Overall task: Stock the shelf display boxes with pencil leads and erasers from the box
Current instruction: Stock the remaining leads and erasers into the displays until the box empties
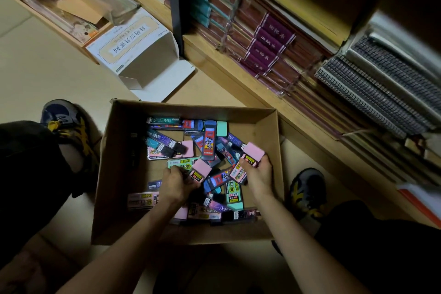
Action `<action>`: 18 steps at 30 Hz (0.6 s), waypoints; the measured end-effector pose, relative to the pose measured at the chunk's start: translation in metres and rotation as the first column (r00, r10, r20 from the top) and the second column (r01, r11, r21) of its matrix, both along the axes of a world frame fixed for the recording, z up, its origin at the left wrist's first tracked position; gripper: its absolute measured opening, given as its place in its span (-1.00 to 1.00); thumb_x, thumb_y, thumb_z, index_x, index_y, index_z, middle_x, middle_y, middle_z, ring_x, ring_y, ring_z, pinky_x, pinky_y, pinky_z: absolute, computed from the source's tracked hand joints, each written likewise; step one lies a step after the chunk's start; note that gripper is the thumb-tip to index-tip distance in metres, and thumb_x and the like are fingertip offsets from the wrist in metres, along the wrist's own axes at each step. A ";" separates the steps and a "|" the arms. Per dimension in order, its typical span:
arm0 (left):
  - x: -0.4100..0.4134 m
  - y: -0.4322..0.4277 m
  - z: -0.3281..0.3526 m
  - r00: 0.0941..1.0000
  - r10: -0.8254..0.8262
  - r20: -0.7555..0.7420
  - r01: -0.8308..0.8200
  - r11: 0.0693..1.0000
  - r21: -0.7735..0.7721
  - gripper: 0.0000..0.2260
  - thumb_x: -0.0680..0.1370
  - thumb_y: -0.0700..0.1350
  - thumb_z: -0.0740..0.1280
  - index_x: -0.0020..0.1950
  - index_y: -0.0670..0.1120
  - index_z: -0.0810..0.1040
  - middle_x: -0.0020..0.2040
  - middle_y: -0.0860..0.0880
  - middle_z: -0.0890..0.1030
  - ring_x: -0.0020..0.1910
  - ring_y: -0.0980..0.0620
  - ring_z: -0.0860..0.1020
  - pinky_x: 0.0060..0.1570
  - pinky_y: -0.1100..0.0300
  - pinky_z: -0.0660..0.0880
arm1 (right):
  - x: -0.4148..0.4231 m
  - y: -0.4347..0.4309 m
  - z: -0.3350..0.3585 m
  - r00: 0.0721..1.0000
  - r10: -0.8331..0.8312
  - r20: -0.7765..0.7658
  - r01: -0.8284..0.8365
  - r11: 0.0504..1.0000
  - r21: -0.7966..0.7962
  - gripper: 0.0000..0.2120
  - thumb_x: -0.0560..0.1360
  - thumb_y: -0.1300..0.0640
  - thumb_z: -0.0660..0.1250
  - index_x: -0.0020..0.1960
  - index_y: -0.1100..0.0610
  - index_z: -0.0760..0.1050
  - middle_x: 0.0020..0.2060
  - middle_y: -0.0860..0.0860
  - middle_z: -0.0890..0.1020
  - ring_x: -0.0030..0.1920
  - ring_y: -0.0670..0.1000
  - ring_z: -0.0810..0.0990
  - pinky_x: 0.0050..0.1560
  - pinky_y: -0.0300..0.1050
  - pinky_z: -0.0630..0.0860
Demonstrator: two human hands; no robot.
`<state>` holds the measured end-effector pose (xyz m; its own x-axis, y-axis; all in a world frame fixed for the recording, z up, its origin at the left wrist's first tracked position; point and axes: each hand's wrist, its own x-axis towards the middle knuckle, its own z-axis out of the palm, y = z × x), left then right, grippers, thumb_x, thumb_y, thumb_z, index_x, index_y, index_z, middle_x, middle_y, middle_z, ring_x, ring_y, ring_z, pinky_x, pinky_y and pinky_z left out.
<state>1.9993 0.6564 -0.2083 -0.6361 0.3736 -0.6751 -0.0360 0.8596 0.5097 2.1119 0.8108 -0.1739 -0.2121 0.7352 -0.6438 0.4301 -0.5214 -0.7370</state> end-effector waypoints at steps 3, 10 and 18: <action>0.001 0.003 0.000 0.999 -0.033 0.043 0.033 0.999 -0.001 -0.64 0.40 -0.11 0.50 0.03 -0.12 0.37 0.05 -0.11 0.49 -0.04 -0.05 0.50 -0.02 0.01 0.54 | 0.005 0.000 0.005 1.000 -0.003 0.023 0.002 0.998 0.057 -0.66 0.48 0.36 0.34 0.23 0.23 0.40 0.07 0.21 0.59 -0.04 0.10 0.60 0.00 0.11 0.55; 0.007 -0.003 0.010 0.992 -0.042 0.120 0.026 0.991 0.133 -0.82 0.51 -0.22 0.38 0.04 -0.14 0.42 -0.09 -0.05 0.53 -0.19 -0.02 0.50 -0.34 0.19 0.41 | 0.015 0.003 0.023 0.997 0.078 0.023 -0.080 0.982 0.172 -0.68 0.48 0.36 0.33 0.21 0.25 0.41 0.09 0.24 0.59 0.06 0.15 0.59 0.11 0.12 0.54; 0.009 -0.018 0.039 0.908 0.270 0.321 -0.352 0.906 0.234 -0.92 0.54 -0.30 0.31 0.00 -0.22 0.45 -0.23 -0.16 0.54 -0.33 -0.05 0.49 -0.28 0.13 0.45 | 0.018 0.011 0.064 0.981 0.152 -0.119 -0.132 0.978 0.159 -0.75 0.47 0.34 0.36 0.11 0.15 0.45 -0.10 0.03 0.59 -0.14 -0.07 0.60 -0.24 -0.33 0.54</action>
